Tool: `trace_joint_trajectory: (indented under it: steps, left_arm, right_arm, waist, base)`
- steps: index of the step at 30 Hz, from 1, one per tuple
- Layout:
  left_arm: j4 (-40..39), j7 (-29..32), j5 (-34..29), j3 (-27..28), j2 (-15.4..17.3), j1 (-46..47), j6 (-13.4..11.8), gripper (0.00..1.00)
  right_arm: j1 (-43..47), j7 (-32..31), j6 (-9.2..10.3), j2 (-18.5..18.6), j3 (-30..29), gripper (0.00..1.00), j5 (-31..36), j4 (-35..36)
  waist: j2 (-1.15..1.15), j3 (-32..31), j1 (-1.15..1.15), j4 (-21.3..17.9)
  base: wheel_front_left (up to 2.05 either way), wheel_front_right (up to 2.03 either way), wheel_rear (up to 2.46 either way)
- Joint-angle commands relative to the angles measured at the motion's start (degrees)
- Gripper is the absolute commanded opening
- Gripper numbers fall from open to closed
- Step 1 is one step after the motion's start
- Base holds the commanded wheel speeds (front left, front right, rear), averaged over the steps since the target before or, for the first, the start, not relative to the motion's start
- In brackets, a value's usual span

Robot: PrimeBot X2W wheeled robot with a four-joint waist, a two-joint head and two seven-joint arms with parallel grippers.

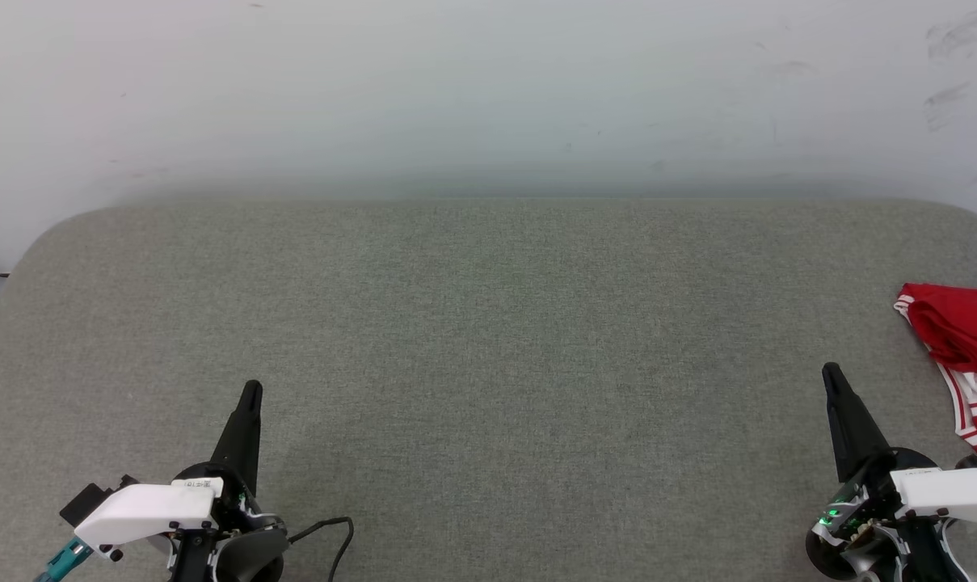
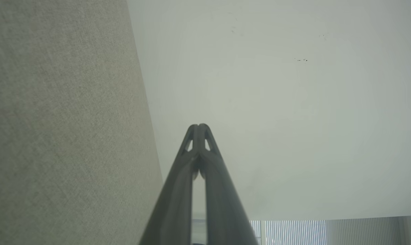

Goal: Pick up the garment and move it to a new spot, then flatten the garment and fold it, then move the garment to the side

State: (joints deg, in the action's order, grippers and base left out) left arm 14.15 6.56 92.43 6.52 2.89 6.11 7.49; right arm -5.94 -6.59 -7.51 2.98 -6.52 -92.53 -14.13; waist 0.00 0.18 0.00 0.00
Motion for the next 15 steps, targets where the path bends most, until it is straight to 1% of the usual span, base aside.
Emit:
trace_joint_trajectory:
  steps: [1,15]
  left_arm:
    - [-0.01,0.16,-0.15,0.2,-0.09,0.43,-0.01,0.0]
    - [-0.01,0.16,-0.15,0.19,-0.09,0.43,-0.01,0.0]
  right_arm:
    - [-0.78,-0.12,0.04,-0.23,0.01,0.0,0.34,-0.08]
    - [-0.79,-0.13,0.04,-0.23,0.01,0.0,0.34,-0.07]
  waist:
    - [0.0,0.0,0.0,0.0]
    - [0.0,0.0,0.0,0.0]
  base:
    - [0.0,0.0,0.0]
    - [0.0,0.0,0.0]
